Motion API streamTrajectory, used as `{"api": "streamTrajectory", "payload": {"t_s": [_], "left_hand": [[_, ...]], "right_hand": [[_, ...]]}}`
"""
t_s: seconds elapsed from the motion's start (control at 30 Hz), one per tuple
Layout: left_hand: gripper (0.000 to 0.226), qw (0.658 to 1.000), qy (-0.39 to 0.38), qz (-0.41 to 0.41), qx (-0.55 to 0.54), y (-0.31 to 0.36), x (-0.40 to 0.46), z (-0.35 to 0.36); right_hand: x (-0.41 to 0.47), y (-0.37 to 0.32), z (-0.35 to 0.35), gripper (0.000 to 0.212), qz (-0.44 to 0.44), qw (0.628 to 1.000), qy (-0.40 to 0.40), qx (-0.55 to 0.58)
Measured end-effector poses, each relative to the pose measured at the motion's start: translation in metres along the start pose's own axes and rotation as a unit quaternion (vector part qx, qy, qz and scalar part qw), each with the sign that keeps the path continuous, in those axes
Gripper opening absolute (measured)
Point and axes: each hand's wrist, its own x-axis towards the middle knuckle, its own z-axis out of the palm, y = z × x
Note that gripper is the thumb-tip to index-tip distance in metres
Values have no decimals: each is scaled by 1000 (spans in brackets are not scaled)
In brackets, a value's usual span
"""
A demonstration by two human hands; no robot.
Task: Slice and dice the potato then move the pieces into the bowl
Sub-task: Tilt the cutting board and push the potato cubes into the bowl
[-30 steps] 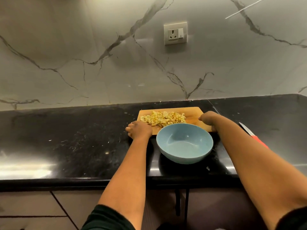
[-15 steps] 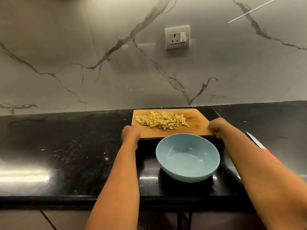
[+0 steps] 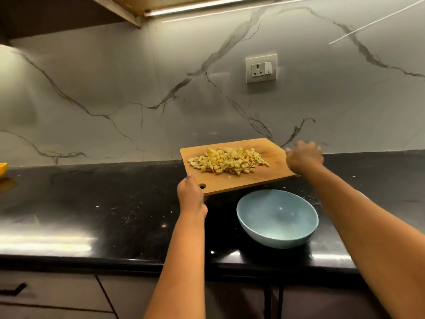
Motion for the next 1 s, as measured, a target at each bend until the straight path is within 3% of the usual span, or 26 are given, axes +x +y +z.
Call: {"api": "streamTrajectory", "payload": {"t_s": [0.07,0.17,0.27,0.47,1.0], "left_hand": [[28,1000,4,11,-13,-1,-9,-2],[28,1000,4,3,-27,1,-22,-3],[28,1000,-5,1,-26,4,-36,-2],[34,999,-27,28,-29,-1,-49,4],[29,998,-17,-7,-66,-22,-53,7]], "right_hand": [[-24,-36,-9,45,-148,987,50,38],[-67,-91,-7,45,-361,931,8,49],[-89,-123,14,48,-466,884,-25,-29],[-80,-142,39,48,-486,857,-58,-158],[-40,-99,34,39,-448,877,-46,-167]]}}
